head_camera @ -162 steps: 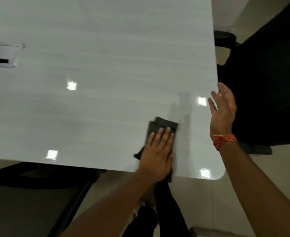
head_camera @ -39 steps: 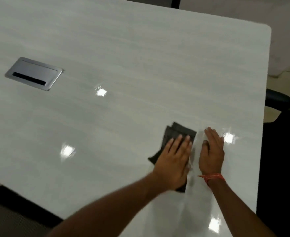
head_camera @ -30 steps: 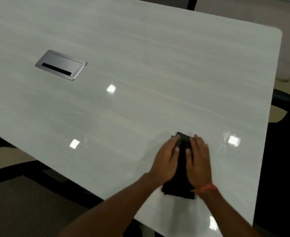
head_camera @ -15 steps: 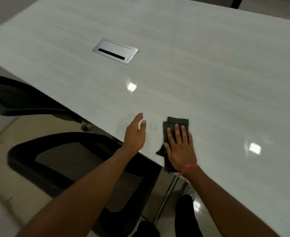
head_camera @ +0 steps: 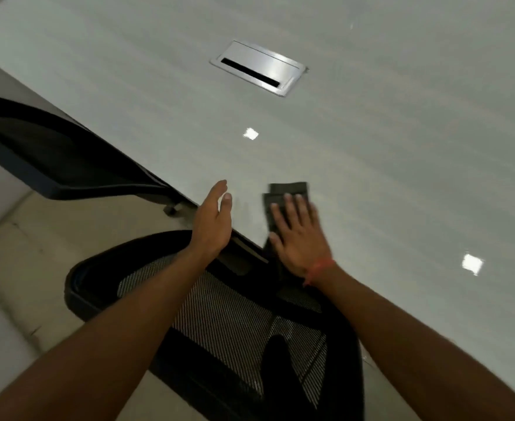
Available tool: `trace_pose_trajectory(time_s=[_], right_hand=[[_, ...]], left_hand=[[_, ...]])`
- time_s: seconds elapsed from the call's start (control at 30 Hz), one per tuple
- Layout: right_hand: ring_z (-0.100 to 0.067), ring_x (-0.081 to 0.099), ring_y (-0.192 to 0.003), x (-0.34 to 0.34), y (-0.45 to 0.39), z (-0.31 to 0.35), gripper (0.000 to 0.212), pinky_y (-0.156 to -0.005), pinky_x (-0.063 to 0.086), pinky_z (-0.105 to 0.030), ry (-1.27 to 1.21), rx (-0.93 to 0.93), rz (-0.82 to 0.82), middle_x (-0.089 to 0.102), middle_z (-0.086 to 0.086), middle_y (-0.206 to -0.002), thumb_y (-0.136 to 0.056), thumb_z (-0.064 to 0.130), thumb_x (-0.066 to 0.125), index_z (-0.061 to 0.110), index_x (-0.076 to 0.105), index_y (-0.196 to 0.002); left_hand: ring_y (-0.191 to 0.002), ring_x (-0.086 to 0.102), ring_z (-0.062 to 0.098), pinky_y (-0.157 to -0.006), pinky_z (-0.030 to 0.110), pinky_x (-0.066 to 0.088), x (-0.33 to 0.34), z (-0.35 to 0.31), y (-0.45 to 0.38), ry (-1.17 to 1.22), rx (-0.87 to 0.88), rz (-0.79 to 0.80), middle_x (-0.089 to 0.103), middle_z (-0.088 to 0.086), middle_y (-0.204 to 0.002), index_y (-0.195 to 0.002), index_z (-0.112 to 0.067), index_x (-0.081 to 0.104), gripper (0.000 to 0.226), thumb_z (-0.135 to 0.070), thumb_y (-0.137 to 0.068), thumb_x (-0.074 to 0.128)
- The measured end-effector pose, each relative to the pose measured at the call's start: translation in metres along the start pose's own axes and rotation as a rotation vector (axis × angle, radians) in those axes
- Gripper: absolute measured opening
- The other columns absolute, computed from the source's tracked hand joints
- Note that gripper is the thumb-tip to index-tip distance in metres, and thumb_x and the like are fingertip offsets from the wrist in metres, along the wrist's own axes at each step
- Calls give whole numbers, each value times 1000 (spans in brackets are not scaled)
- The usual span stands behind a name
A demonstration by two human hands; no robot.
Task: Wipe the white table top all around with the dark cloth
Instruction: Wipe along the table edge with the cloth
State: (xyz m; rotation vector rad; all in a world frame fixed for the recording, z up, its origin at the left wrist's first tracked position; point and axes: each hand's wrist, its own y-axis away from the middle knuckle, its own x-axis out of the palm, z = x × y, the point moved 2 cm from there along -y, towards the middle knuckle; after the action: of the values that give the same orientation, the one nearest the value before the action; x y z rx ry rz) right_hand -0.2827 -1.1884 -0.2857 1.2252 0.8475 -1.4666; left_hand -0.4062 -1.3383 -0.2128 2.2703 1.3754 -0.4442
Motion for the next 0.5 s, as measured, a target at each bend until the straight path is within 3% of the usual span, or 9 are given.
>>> trace_pose_trajectory(time_s=[0.13, 0.27, 0.43, 0.5], right_hand=[[-37, 9, -152, 12, -70, 66, 65, -122, 10, -57, -9, -101, 10, 16, -18, -164, -100, 50, 24, 18, 25, -156], [-30, 8, -153, 7, -43, 40, 62, -121, 16, -54, 42, -158, 51, 16, -12, -165, -102, 51, 26, 22, 23, -157], [-31, 12, -153, -10, 26, -4, 62, -119, 21, -57, 87, -49, 96, 15, -11, -165, -102, 49, 26, 17, 30, -155], [-34, 14, -152, -7, 12, 6, 62, -118, 22, -58, 90, -23, 83, 16, -13, -165, -101, 48, 26, 15, 31, -154]], left_hand=[[-134, 45, 11, -115, 28, 33, -29, 2, -39, -31, -11, -33, 52, 0, -145, -143, -14, 47, 40, -10, -104, 40], [-135, 46, 13, -116, 29, 32, -63, 6, -82, -35, -33, -77, 53, 2, -144, -143, -14, 48, 40, -10, -104, 40], [-135, 45, 13, -109, 15, 29, -100, 23, -130, 1, -56, -90, 52, 2, -145, -144, -12, 46, 41, -10, -105, 39], [-131, 47, 13, -111, 19, 32, -107, 25, -151, 104, -119, -125, 53, 0, -143, -142, -13, 48, 40, -10, -105, 36]])
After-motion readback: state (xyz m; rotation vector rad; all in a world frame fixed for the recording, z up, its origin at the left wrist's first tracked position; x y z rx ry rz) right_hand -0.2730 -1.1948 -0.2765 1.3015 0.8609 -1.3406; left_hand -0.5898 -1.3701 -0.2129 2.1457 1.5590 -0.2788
